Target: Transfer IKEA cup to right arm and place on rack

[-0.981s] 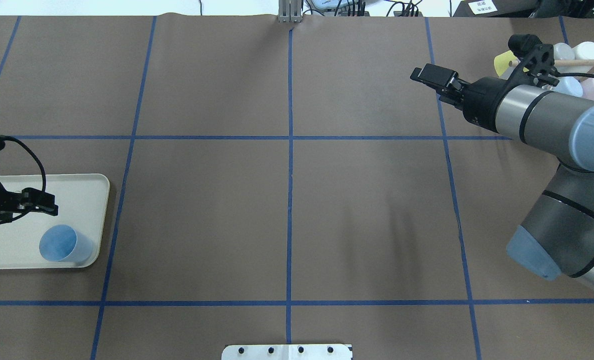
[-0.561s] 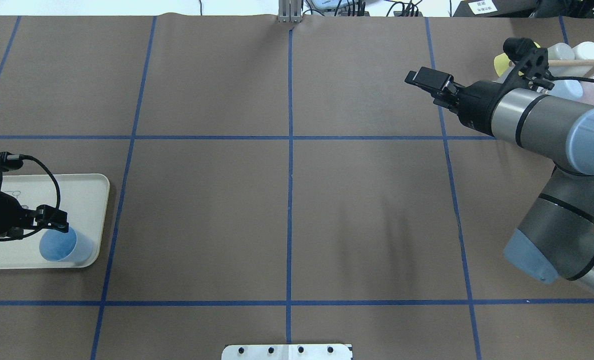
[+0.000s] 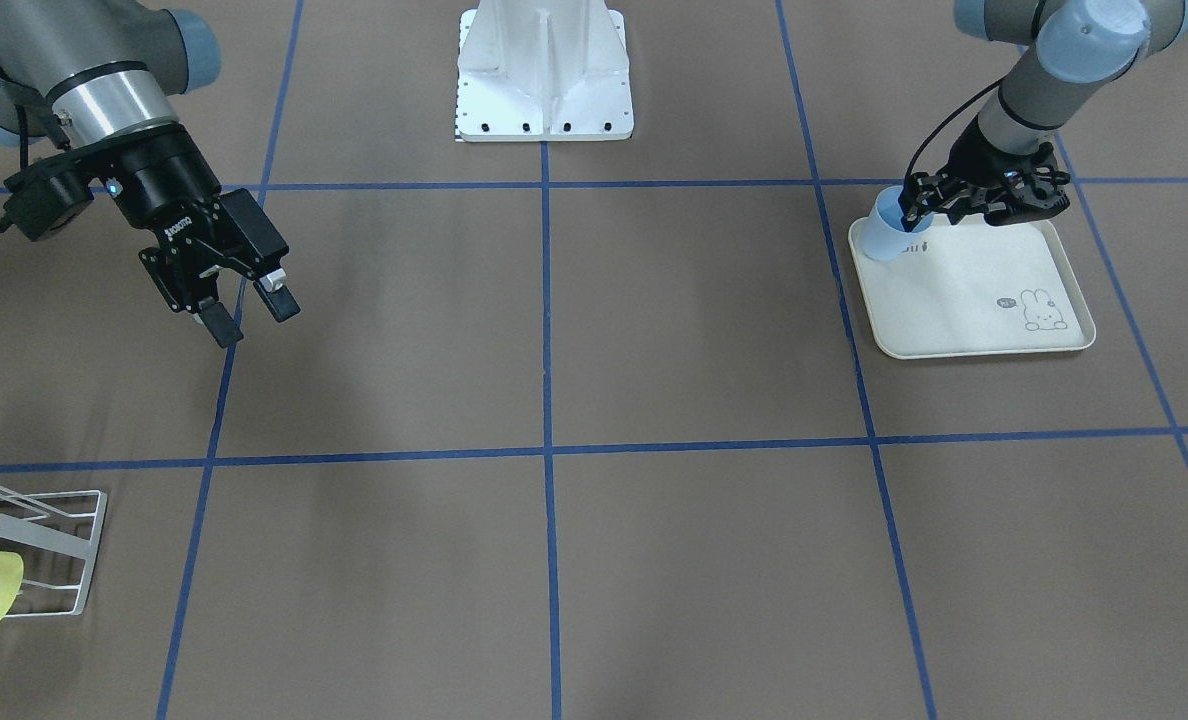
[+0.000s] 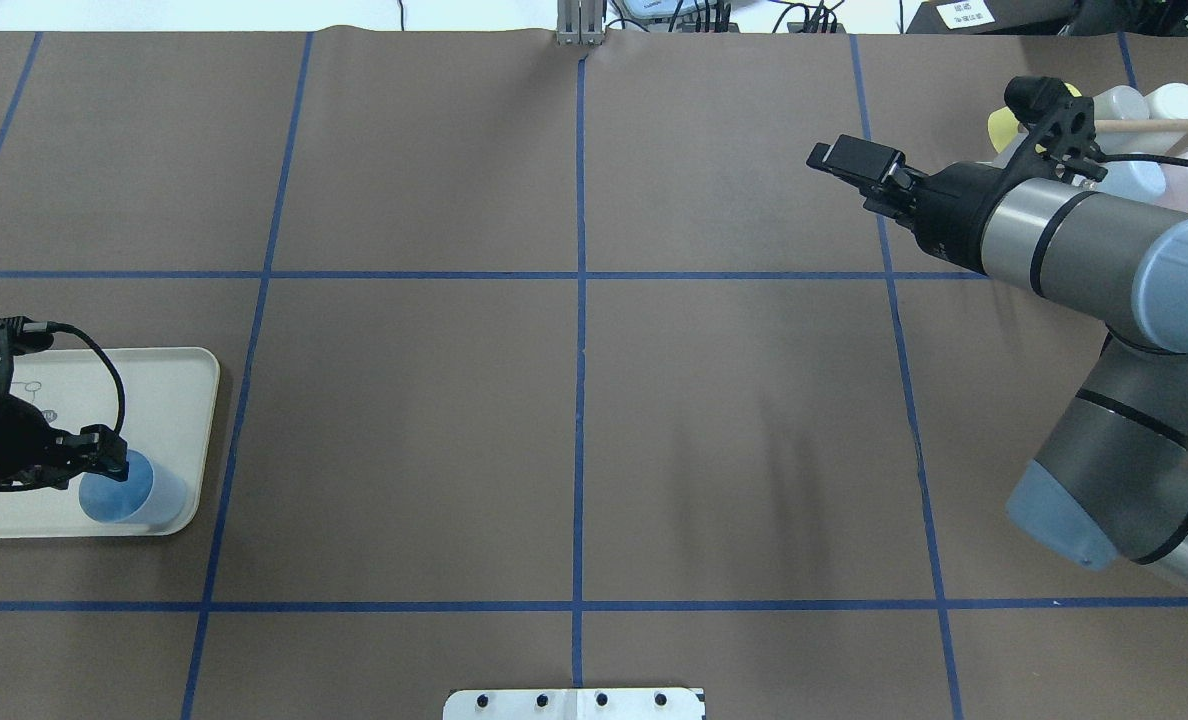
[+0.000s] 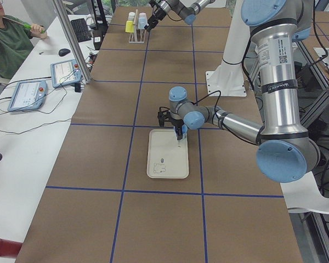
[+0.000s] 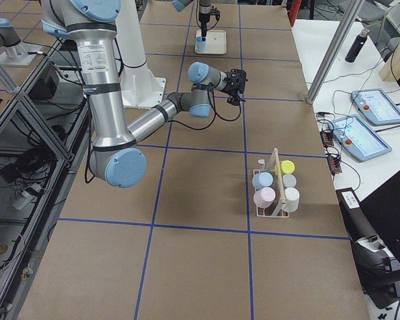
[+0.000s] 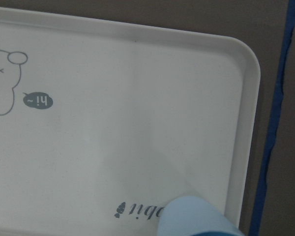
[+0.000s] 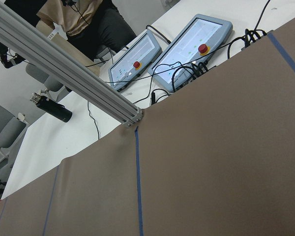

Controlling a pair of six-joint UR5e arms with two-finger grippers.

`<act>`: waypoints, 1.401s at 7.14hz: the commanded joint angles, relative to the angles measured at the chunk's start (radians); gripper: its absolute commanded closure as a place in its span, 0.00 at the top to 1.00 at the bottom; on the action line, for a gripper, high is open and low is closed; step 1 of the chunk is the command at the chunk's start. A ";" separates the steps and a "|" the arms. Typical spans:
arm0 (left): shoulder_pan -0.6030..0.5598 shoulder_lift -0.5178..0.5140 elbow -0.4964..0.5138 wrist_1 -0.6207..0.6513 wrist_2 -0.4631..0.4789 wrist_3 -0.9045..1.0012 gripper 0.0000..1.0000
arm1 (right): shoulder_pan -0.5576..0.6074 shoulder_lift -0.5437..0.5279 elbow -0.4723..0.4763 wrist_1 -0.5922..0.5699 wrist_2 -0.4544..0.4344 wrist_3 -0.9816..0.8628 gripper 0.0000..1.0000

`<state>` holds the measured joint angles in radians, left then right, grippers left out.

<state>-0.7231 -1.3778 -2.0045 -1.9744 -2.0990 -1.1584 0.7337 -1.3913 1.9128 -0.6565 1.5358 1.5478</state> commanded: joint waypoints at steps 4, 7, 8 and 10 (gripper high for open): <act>0.008 0.000 0.000 0.000 -0.006 0.000 0.00 | -0.002 0.000 0.000 0.000 0.001 0.000 1.00; -0.013 0.011 -0.090 0.072 -0.025 -0.065 0.00 | -0.008 0.000 0.000 0.000 0.001 -0.001 1.00; -0.059 0.000 -0.171 0.195 -0.027 -0.064 0.00 | -0.011 0.000 0.002 0.000 0.003 -0.002 1.00; -0.163 -0.076 -0.218 0.281 -0.026 -0.060 0.00 | -0.023 0.002 0.002 0.002 0.001 0.000 1.00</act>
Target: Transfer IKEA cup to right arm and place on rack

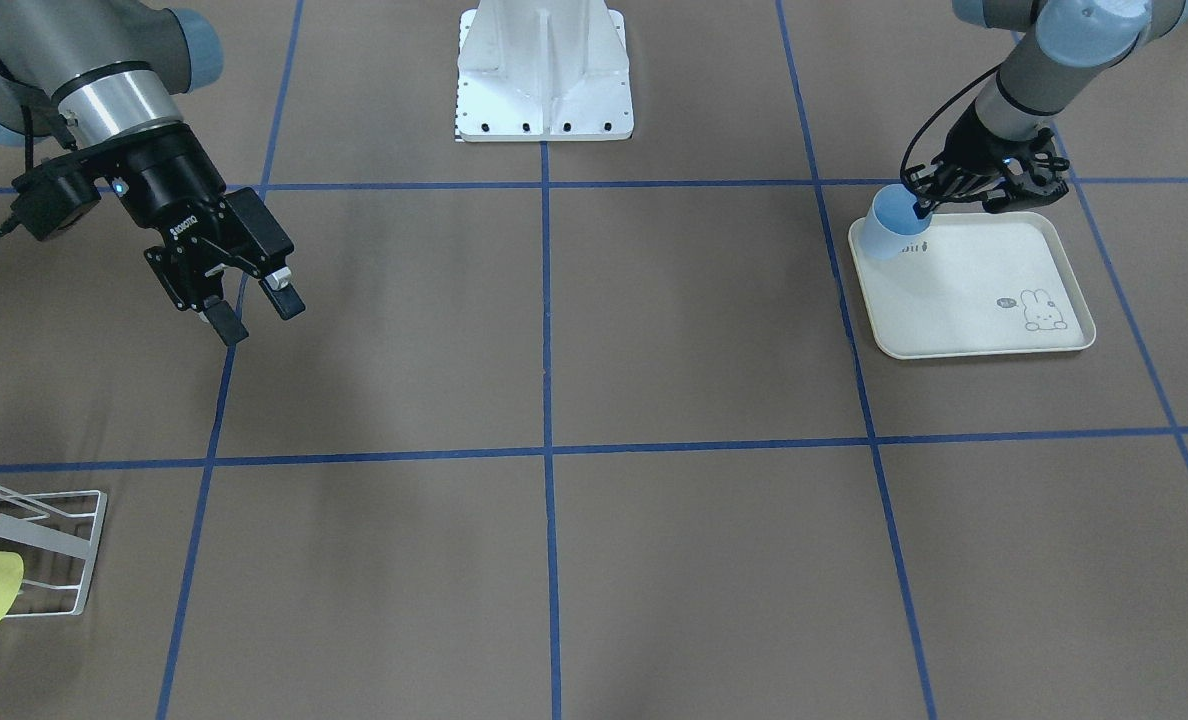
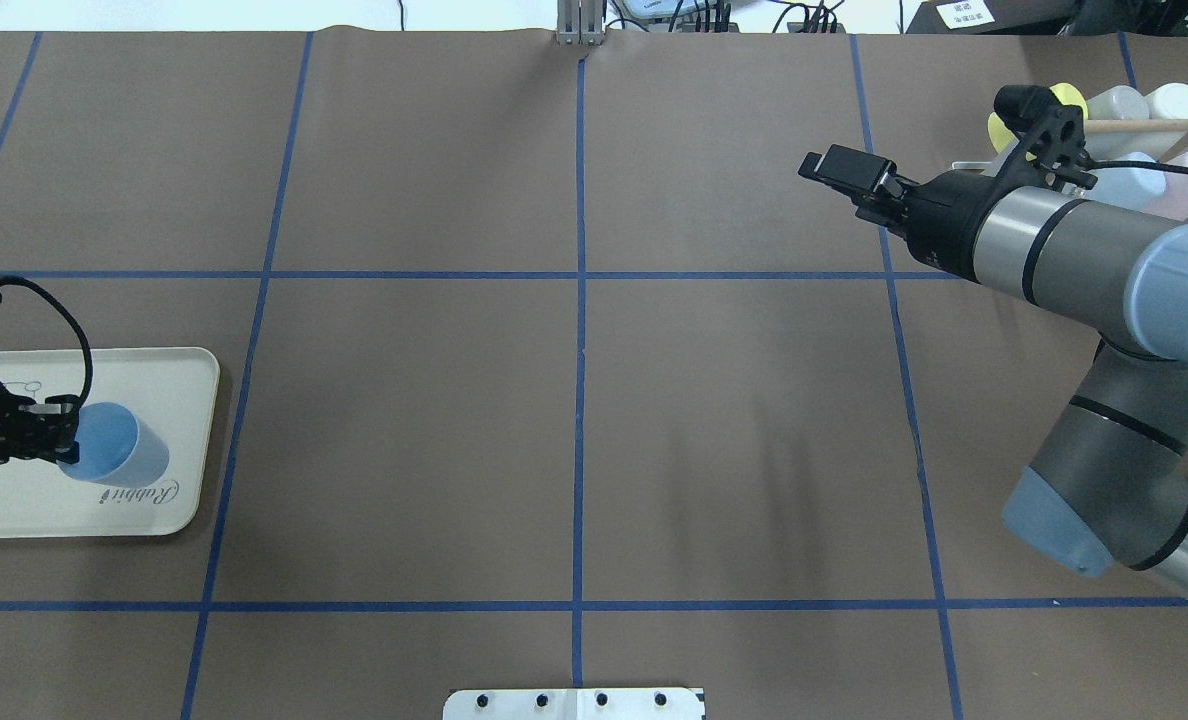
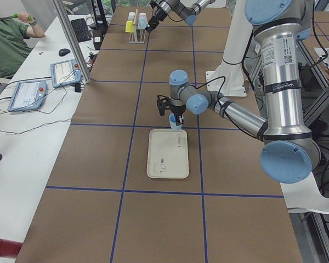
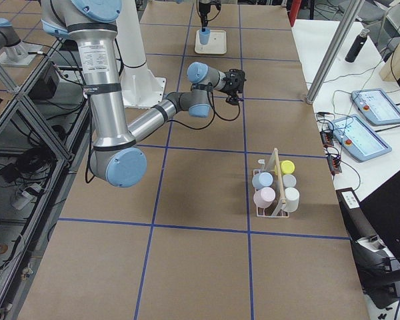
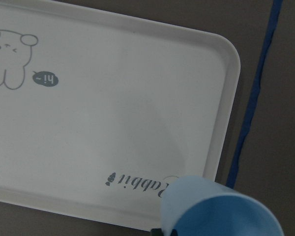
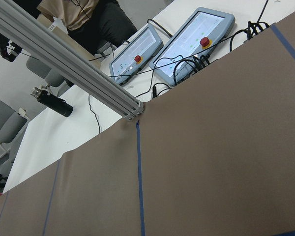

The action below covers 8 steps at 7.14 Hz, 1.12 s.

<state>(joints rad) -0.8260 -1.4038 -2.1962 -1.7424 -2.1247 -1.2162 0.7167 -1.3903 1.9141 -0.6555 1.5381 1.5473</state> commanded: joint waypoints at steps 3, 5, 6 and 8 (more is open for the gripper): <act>-0.070 -0.420 0.163 0.052 0.038 -0.231 0.00 | -0.040 0.001 -0.018 0.073 -0.006 0.066 1.00; -0.045 -0.529 0.263 -0.086 0.121 -0.467 0.00 | -0.042 0.001 -0.011 0.080 -0.001 0.094 1.00; -0.030 -0.531 0.351 -0.334 0.155 -0.624 0.00 | -0.043 0.004 -0.007 0.080 0.001 0.147 1.00; 0.049 -0.531 0.494 -0.753 0.326 -0.896 0.00 | -0.043 0.060 -0.003 0.080 0.001 0.238 1.00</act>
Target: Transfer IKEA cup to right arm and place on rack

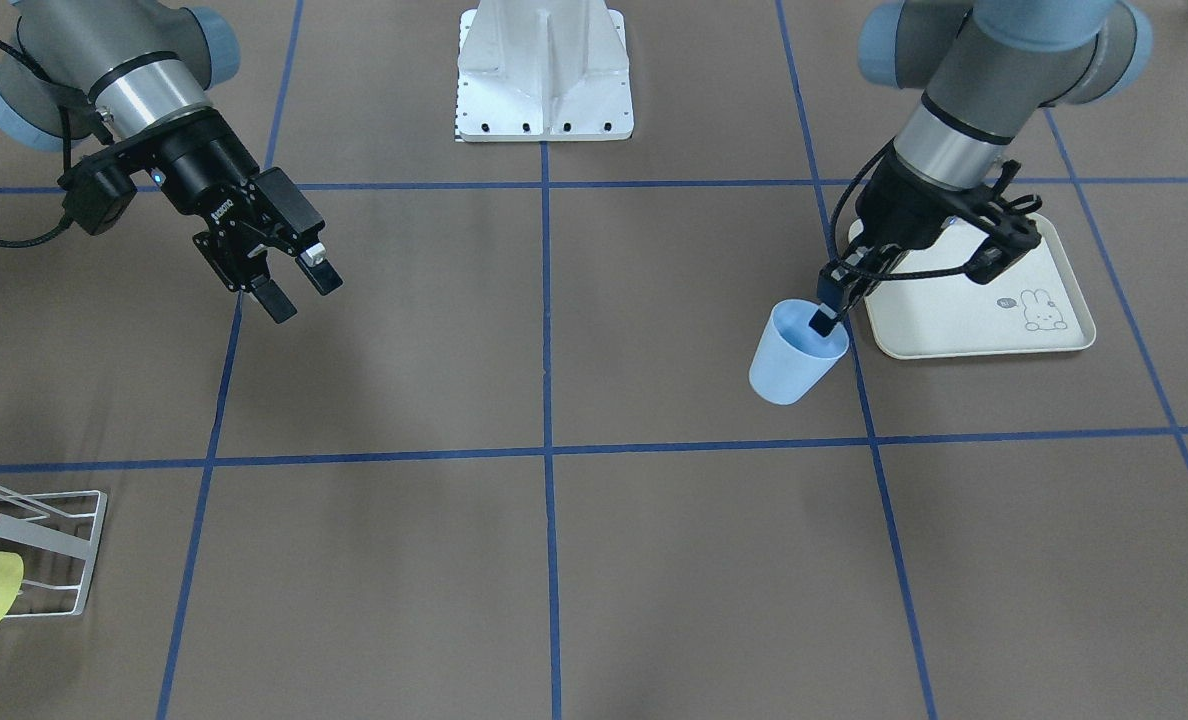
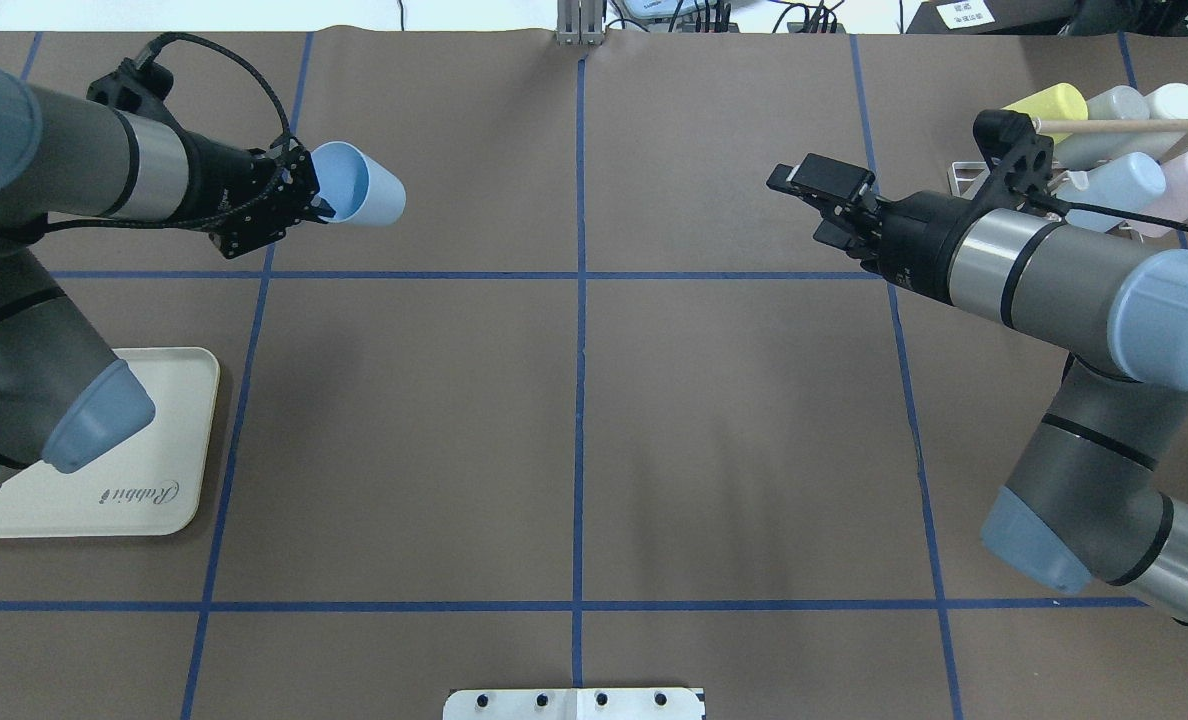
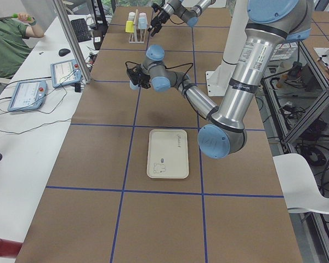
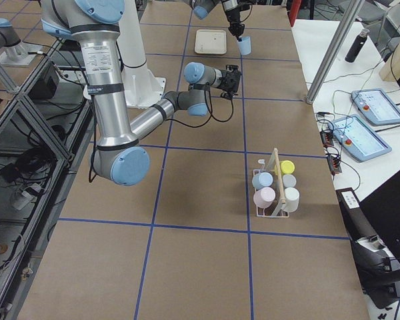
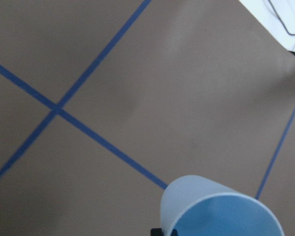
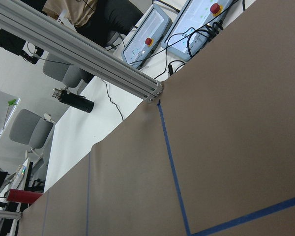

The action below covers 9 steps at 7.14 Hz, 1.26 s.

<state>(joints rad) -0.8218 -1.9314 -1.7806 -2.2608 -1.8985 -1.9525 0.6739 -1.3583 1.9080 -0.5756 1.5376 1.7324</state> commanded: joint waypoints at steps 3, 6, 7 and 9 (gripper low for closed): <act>0.139 -0.009 0.086 -0.559 0.338 -0.504 0.00 | -0.026 0.125 0.006 0.002 0.001 0.185 1.00; 0.271 -0.079 0.151 -0.820 0.589 -0.666 0.00 | -0.059 0.183 -0.050 0.113 -0.004 0.280 1.00; 0.303 -0.119 0.158 -0.830 0.613 -0.666 0.00 | -0.063 0.189 -0.062 0.134 -0.002 0.304 1.00; 0.364 -0.184 0.181 -0.853 0.657 -0.664 0.00 | -0.068 0.215 -0.072 0.134 -0.004 0.324 1.00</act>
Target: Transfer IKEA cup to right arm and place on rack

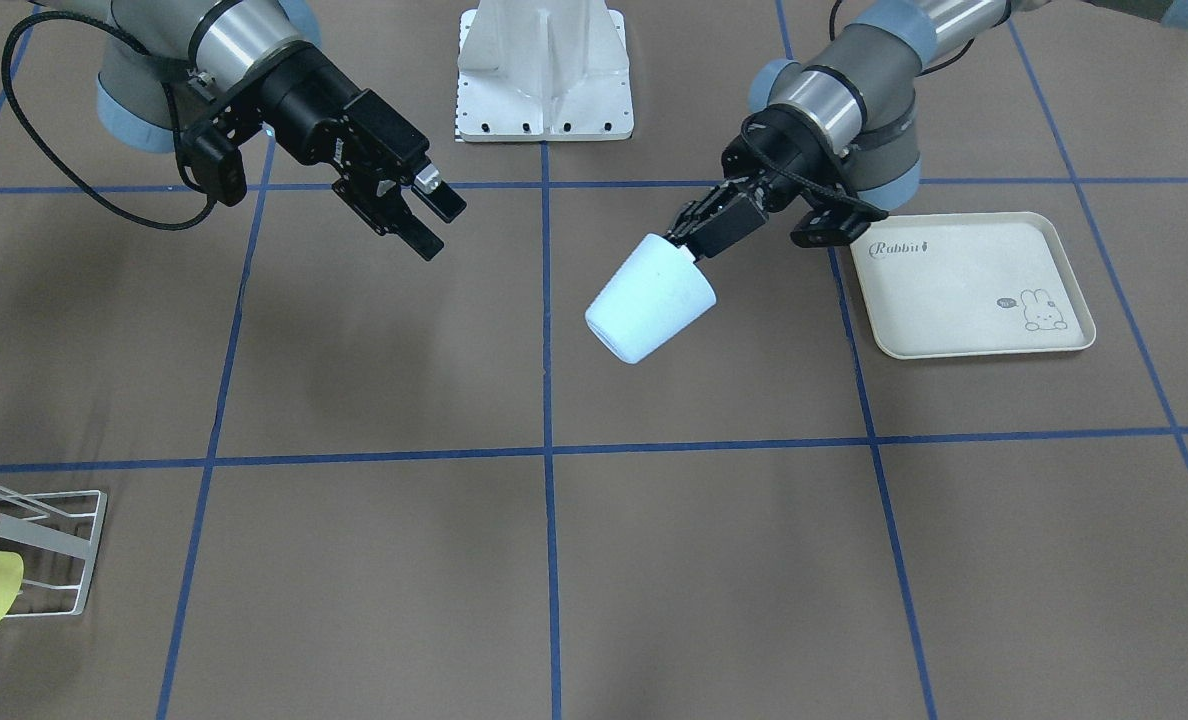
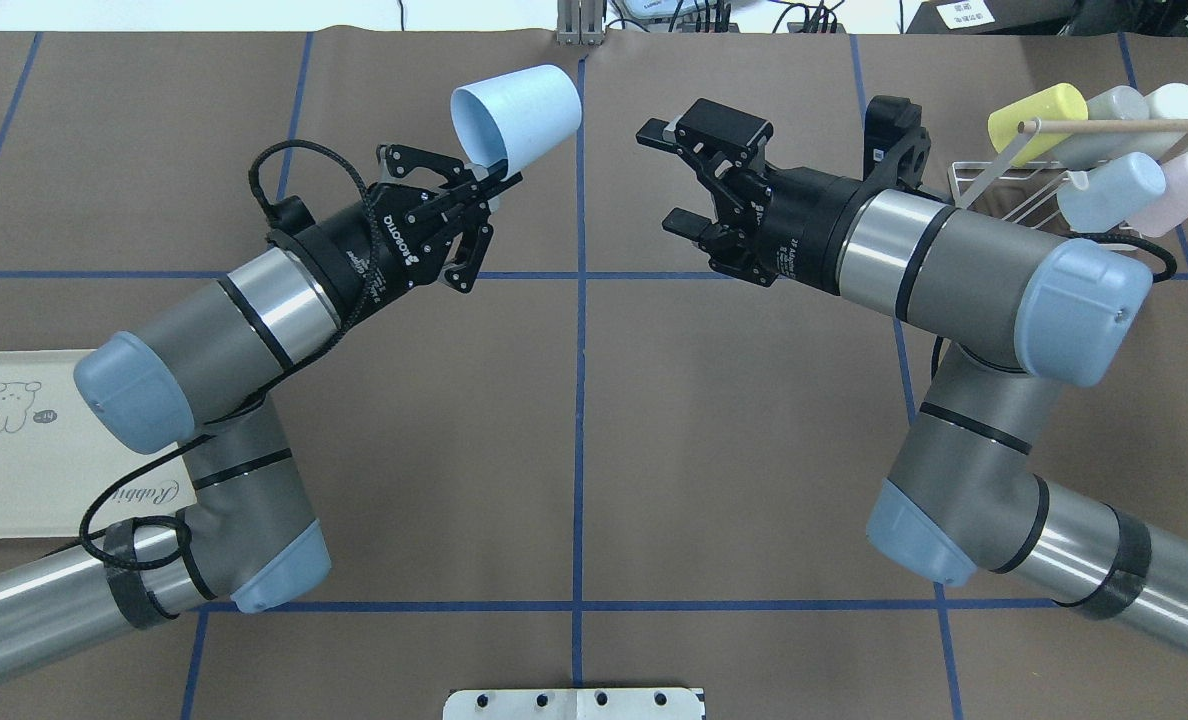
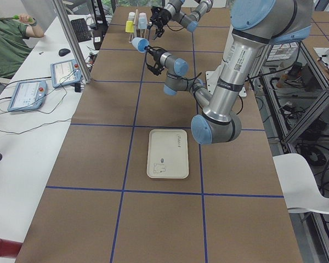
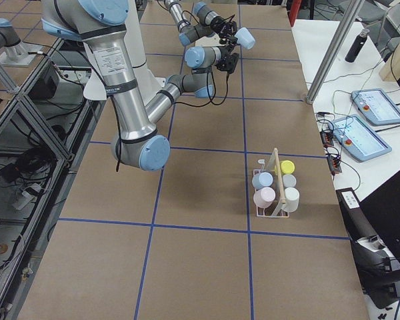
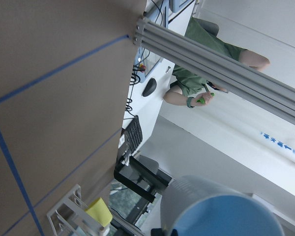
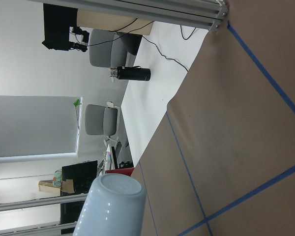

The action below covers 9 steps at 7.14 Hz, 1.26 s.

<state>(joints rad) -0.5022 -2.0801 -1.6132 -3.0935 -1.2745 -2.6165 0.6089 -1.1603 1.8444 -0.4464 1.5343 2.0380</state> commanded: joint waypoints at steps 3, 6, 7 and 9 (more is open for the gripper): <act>0.063 -0.077 0.064 -0.028 0.046 0.006 0.00 | -0.004 0.019 -0.010 0.006 0.001 0.036 1.00; 0.089 -0.078 0.062 -0.024 0.050 0.009 0.00 | -0.004 0.022 -0.022 0.006 0.001 0.036 1.00; 0.093 -0.078 0.062 -0.025 0.060 0.009 0.00 | -0.004 0.025 -0.024 0.006 0.001 0.036 1.00; 0.108 -0.089 0.062 -0.022 0.072 0.010 0.00 | -0.004 0.027 -0.031 0.006 0.001 0.036 1.00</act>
<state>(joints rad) -0.4032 -2.1643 -1.5502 -3.1171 -1.2089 -2.6068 0.6044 -1.1346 1.8191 -0.4403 1.5355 2.0739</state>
